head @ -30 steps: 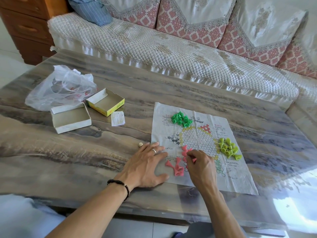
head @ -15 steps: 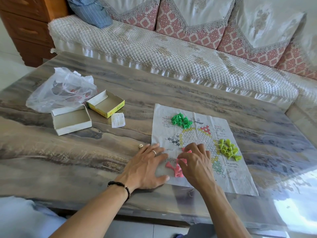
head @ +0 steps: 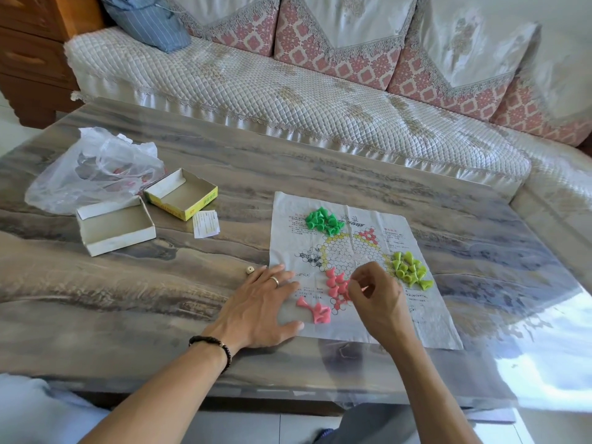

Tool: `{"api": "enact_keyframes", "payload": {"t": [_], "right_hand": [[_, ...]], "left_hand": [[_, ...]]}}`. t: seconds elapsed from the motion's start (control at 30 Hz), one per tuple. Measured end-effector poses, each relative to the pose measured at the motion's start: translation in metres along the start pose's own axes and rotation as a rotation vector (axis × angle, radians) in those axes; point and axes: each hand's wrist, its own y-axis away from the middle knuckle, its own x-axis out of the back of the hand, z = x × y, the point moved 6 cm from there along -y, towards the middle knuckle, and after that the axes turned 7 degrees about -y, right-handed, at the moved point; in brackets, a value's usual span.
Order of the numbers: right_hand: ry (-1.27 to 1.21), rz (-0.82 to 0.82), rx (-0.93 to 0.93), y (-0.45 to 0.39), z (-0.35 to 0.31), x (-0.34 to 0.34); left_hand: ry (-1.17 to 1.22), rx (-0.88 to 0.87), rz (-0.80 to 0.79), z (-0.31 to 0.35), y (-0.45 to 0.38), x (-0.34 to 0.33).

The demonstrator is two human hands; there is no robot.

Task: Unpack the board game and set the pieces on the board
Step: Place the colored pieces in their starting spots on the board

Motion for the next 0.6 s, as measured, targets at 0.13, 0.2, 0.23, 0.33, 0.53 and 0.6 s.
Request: {"api": "enact_keyframes", "payload": {"t": [0.13, 0.2, 0.23, 0.33, 0.53, 0.6], "right_hand": [[0.159, -0.064, -0.025, 0.013, 0.017, 0.006], [0.209, -0.087, -0.054, 0.018, 0.023, 0.004], [0.225, -0.087, -0.060, 0.019, 0.025, 0.004], [0.276, -0.113, -0.040, 0.017, 0.023, -0.001], [0.287, -0.168, -0.047, 0.014, 0.021, -0.010], [0.266, -0.139, -0.035, 0.015, 0.019, -0.007]], "left_hand": [[0.005, -0.002, 0.012, 0.001, 0.000, 0.002], [0.022, -0.006, 0.034, 0.001, 0.000, 0.003], [0.024, -0.007, 0.041, 0.002, 0.000, 0.003], [0.010, -0.011, 0.042, 0.002, 0.000, 0.003], [0.004, -0.007, 0.030, 0.002, 0.000, 0.004], [0.010, -0.006, 0.031, 0.001, 0.000, 0.004]]}}
